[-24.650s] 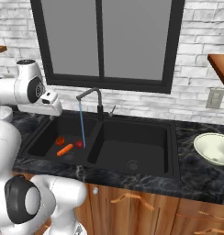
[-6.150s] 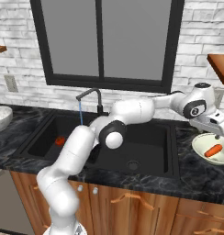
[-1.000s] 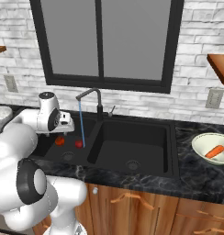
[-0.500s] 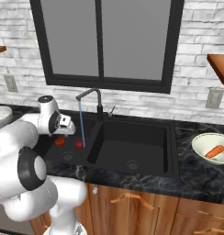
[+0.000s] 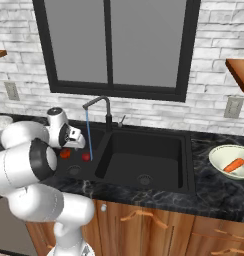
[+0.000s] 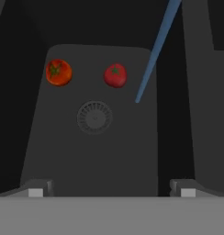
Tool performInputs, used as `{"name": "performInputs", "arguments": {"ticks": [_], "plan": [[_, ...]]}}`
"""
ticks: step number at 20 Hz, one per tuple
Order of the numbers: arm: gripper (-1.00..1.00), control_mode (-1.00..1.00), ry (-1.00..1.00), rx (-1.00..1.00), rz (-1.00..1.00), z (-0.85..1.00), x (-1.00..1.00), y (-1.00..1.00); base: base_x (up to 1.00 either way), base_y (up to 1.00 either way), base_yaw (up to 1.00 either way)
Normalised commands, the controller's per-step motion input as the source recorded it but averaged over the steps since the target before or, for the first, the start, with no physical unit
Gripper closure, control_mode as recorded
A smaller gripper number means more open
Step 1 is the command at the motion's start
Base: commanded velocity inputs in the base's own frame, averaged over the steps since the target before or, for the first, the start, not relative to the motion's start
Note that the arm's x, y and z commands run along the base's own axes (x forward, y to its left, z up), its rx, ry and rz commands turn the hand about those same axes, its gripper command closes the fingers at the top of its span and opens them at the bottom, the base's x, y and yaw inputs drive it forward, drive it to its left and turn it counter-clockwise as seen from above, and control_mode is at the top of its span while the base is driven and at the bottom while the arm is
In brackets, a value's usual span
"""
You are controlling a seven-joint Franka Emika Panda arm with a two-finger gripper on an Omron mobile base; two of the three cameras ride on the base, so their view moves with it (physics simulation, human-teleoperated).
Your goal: Pick the tomatos from the sink and place them in one bowl. Place the carrot in the other bowl. Then turn off the sink faucet.
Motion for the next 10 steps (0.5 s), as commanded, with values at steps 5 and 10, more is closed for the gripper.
{"name": "performInputs", "arguments": {"ticks": [5, 10], "plan": [[-1.00, -1.00, 0.03, 0.00, -0.04, -0.21, 0.28, 0.02, 0.00, 0.00, 0.00], [-1.00, -1.00, 0.02, 0.00, -0.03, -0.20, 0.20, 0.02, 0.00, 0.00, 0.00]]}}
